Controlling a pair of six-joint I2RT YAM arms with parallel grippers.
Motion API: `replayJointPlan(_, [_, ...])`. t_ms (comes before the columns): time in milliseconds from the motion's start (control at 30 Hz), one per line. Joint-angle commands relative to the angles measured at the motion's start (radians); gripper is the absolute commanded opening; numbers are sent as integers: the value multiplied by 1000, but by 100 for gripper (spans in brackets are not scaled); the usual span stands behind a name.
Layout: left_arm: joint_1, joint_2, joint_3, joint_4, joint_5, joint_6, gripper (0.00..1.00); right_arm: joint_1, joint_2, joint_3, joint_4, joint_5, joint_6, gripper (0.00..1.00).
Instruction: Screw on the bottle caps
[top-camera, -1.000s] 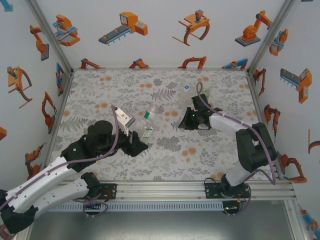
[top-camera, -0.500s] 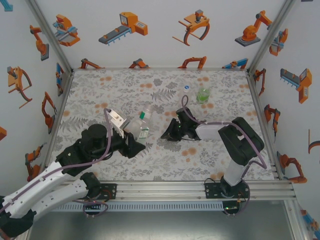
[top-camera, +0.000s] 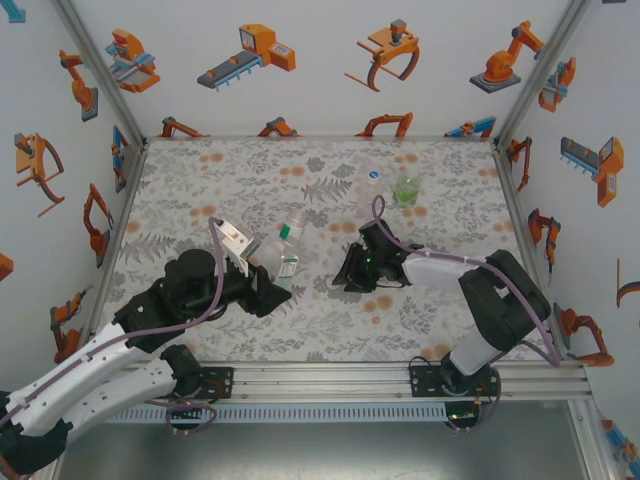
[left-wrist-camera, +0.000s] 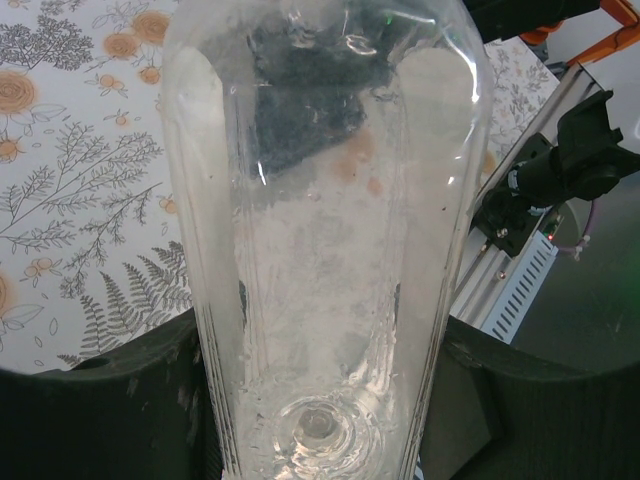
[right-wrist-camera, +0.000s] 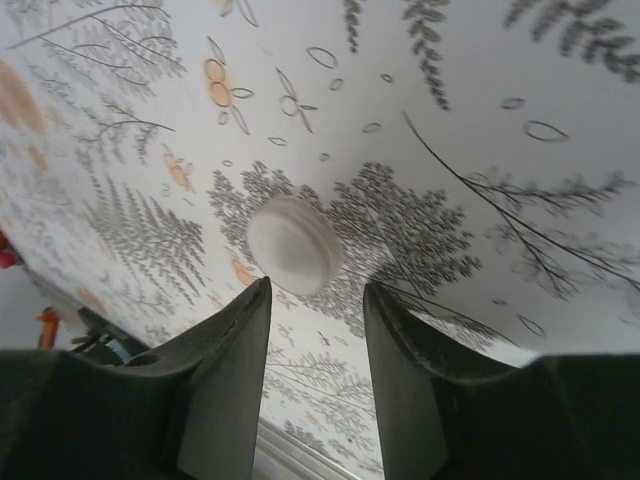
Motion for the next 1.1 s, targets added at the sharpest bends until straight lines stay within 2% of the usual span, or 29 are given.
replayJointPlan(0, [6,-9,-3,25,8,-9,1,0,-36,65,-215,133,-101,44])
replayJointPlan(167, [6,-19,-20,37,12,-20,0,32,-8,217,-374,231,-213,45])
replayJointPlan(333, [6,-31,-31,68,41,-39,1,125,114,414,-525,331,-296,50])
replayJointPlan(467, [6,-53,-37,64,37,-39,1,179,197,508,-582,372,-309,53])
replayJointPlan(767, [6,-99,-51,40,22,-44,0,217,297,533,-550,354,-288,54])
replayJointPlan(1067, [6,-127,-63,30,0,-49,0,227,328,517,-504,346,-280,51])
